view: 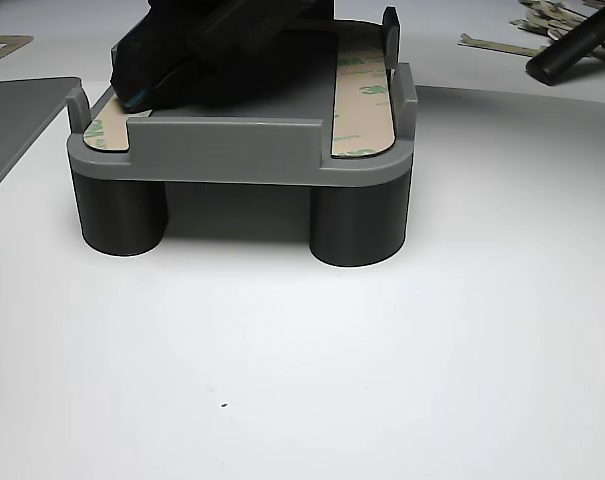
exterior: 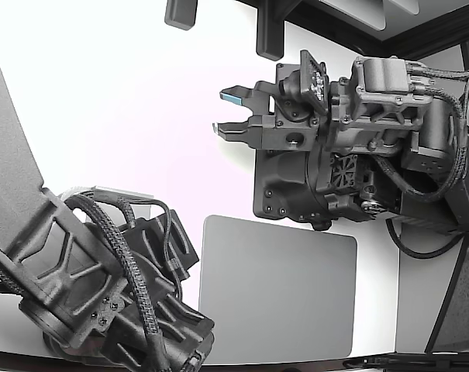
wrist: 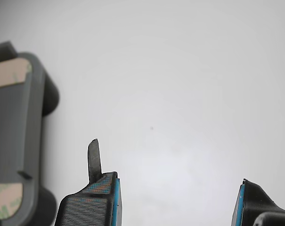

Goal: Peel off protective film from adhesive tape.

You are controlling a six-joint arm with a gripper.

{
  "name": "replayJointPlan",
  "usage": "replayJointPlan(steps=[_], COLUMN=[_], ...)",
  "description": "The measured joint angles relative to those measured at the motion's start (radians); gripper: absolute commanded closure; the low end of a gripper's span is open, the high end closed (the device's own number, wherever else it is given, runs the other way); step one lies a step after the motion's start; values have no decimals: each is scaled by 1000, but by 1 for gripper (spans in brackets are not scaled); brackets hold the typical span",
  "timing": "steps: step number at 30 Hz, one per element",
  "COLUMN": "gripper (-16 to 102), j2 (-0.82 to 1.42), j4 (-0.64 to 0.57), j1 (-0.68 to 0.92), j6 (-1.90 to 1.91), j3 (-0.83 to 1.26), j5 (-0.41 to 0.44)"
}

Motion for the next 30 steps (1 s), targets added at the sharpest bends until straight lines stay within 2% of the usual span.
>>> replayJointPlan(steps=[2, 5, 10, 15, 21, 26, 30], gripper=[96, 96, 96, 97, 97, 97, 97], j2=[-8, -89, -95, -86, -83, -107, -138], j4=[-11, -118, -235, -233, -144, -57, -58], j1=[9, 81, 110, 137, 152, 236, 345], j6=[-9, -63, -52, -201, -549, -842, -1017], j3=[-6, -37, -28, -8, 6, 3, 3], j5=[14, 69, 84, 75, 104, 210, 331])
